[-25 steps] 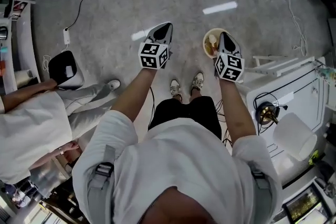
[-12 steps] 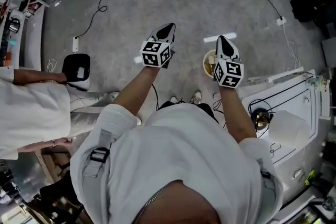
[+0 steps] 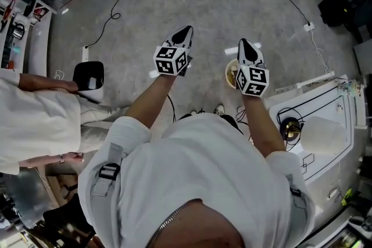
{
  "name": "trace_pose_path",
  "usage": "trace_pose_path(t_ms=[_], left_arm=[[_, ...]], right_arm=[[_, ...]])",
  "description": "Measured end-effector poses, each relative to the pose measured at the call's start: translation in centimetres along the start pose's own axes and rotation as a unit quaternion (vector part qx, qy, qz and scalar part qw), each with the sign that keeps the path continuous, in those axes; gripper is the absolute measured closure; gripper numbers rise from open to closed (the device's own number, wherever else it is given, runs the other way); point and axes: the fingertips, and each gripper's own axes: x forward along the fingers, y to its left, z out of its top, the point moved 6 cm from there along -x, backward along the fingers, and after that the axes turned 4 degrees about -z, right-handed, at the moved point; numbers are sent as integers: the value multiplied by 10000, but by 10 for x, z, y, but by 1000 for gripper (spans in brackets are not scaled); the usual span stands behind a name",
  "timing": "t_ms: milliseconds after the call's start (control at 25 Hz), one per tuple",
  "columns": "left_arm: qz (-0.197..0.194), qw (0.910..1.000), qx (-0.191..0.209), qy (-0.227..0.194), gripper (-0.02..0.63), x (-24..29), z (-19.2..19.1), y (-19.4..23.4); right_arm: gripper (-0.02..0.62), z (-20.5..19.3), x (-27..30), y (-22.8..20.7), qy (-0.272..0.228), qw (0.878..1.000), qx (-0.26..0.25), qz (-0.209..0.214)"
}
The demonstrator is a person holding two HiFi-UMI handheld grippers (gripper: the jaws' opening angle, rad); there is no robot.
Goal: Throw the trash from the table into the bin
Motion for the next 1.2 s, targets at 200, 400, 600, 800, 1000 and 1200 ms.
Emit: trace_pose_path(t_ms=[200,400,600,800,1000,1200], left_arm=[[-59,10000,-38,-27,595,-15,-4,-7],[101,9999,-105,-72,595,-34,-18,-19],[414,9990,-144,-71,595,-63,-30,-40],[693,9974,-112,-169,595,-89,-36,-87],[778,9968,-34,-182,595,-111,-49,-158],[626,9979,95,-137,595,-126,-50,-214]], right_arm=[[589,-4,-16,10,49,10000,9,-26],[589,-12,-36,13,71,9999,-10,144],[589,-17,-56,18,34,9989,49,460],[589,-19,-95,19,-65,9959,60,896],[589,-30,-153,6,-126,9928,101,1189],[589,-37,-207,-7,-112,9925,141,1206]])
